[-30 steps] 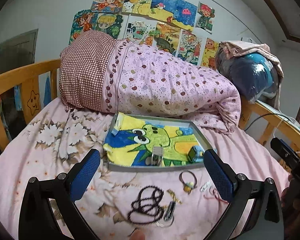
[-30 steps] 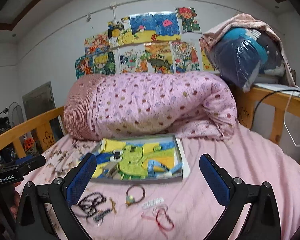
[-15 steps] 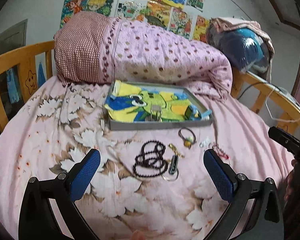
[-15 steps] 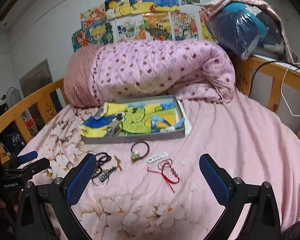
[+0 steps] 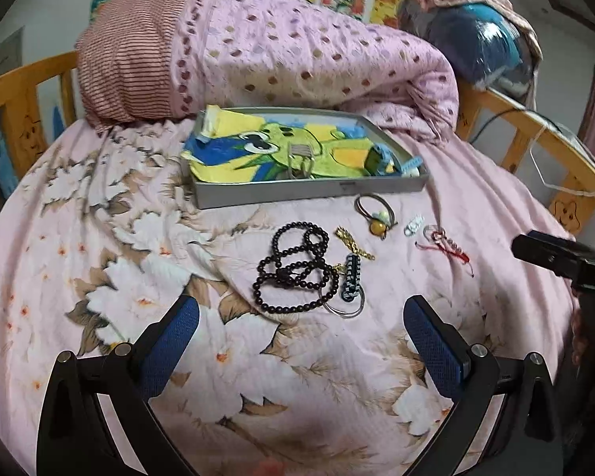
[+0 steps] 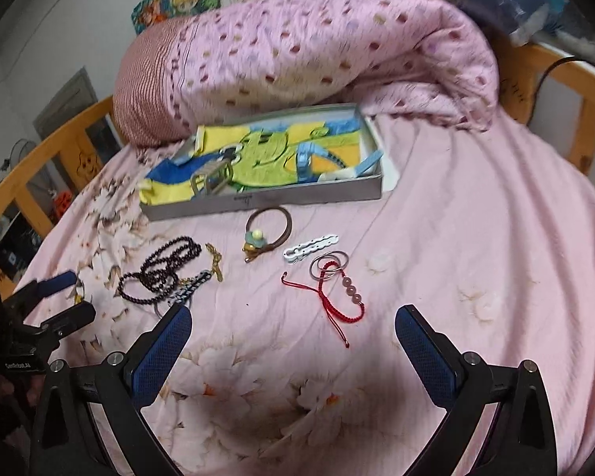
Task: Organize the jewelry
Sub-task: 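Lift both tools away from the tray back over the jewelry, then grasp the black bead bracelet with the left tool while the right tool grasps the red string bracelet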
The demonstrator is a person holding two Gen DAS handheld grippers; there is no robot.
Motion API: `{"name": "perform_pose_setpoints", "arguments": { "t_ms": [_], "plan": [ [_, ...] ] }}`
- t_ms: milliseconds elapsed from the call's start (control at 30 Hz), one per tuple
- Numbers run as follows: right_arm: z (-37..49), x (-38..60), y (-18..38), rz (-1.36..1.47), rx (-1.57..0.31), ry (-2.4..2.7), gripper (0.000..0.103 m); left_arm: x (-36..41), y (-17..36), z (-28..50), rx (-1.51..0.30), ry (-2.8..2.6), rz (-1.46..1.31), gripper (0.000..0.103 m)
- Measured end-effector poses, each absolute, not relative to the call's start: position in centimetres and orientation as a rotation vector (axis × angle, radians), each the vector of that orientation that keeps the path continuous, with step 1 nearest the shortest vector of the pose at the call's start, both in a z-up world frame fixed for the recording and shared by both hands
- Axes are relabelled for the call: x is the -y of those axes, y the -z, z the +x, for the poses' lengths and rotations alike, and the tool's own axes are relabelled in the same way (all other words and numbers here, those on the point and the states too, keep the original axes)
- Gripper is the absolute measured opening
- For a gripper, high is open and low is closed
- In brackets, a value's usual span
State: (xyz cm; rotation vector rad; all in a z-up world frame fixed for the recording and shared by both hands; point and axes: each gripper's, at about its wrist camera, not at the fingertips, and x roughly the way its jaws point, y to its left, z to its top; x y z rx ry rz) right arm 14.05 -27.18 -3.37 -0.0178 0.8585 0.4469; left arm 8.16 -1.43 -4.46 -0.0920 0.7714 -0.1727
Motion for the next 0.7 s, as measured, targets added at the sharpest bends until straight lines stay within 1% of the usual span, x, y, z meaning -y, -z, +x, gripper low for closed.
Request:
{"name": "perform_pose_setpoints", "arguments": {
  "t_ms": [233,333,367,400,433,500,600,633,667,700],
  "plan": [
    [16.9,27.2,5.8,0.002,-0.915,-0.496,0.103,1.0,5.7,10.6,-0.785,0.231,-0.052,0.100],
    [17.7,27.2,6.1,0.020,-0.907,-0.510,0.103,0.7,5.9,11.7,-0.793,0.241,-0.059,0.096],
    [18.1,27.2,6.3,0.026,-0.902,-0.511,0.103,0.6,6.1,12.1,-0.801,0.247,-0.063,0.092],
    [18.4,27.2,6.4,0.028,-0.899,-0.508,0.103,0.6,6.2,12.4,-0.806,0.251,-0.065,0.085],
    [18.8,27.2,6.6,0.034,-0.896,-0.506,0.102,0.6,6.4,12.9,-0.818,0.255,-0.066,0.082],
    [19.5,27.2,6.9,0.044,-0.898,-0.501,0.099,0.6,6.8,13.6,-0.837,0.257,-0.066,0.071],
    [20.3,27.3,7.8,0.056,-0.918,-0.491,0.088,0.5,7.3,14.6,-0.863,0.257,-0.080,0.062],
    [20.5,27.4,8.1,0.066,-0.934,-0.492,0.081,0.4,7.6,14.9,-0.874,0.256,-0.086,0.061],
    [20.6,27.4,8.4,0.069,-0.952,-0.494,0.073,0.4,7.7,15.1,-0.882,0.252,-0.088,0.056],
    [20.6,27.3,8.6,0.063,-0.965,-0.494,0.069,0.4,7.9,15.3,-0.895,0.250,-0.091,0.052]
  ]
}}
